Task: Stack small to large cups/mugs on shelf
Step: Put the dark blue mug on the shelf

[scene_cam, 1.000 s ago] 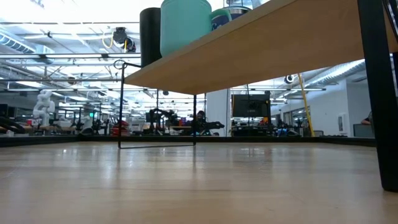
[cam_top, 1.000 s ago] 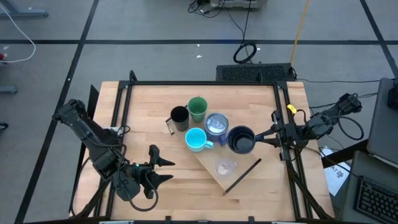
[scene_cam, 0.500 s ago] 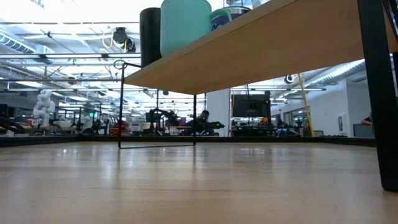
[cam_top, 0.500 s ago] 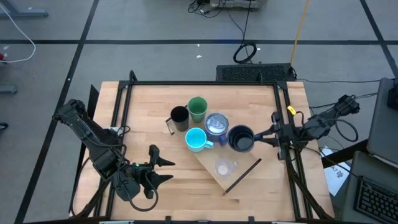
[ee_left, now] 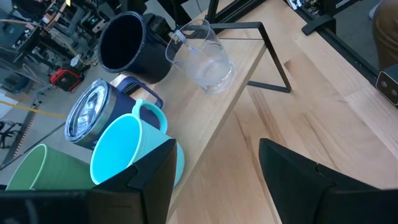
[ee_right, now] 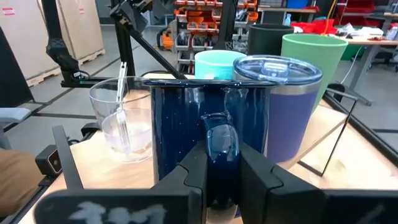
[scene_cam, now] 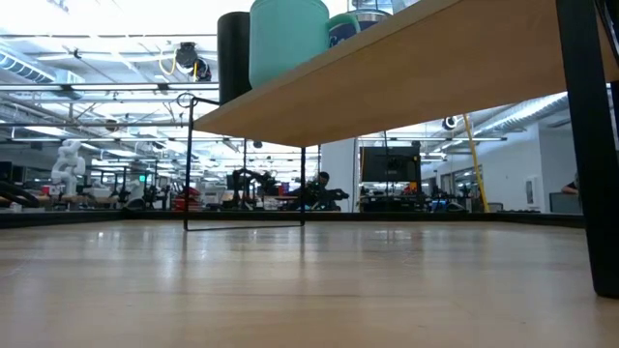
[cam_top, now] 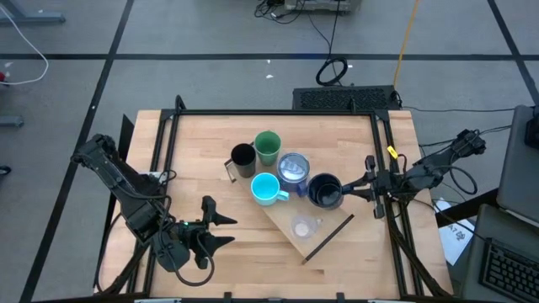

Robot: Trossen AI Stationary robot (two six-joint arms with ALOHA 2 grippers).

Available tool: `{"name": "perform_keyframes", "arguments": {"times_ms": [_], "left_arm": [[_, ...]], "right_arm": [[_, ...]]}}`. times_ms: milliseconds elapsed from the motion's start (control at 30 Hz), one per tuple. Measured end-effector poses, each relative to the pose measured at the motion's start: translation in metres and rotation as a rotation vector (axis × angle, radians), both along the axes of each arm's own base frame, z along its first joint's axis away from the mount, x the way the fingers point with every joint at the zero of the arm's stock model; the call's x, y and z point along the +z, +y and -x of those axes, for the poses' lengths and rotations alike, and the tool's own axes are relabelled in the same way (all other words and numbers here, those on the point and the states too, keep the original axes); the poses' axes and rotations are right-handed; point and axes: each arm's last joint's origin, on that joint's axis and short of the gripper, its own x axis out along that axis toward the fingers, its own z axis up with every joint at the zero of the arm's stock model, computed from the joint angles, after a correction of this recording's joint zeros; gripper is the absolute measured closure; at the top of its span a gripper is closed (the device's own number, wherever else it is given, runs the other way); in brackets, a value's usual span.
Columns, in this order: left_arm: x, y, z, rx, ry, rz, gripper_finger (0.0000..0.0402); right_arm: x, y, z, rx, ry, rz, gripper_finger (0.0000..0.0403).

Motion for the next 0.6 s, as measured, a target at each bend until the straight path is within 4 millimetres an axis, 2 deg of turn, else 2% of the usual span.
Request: {"name": "perform_keyframes", "arguments": {"times_ms": [600], "left_arm": [[0.001, -0.0006, -0.0006, -0.012, -0.008, -0.013, 0.0172]], "right_arm": [[-0.01, 0.0059, -0.0093, -0.015, 0.093, -0.018, 0.0353]]}}
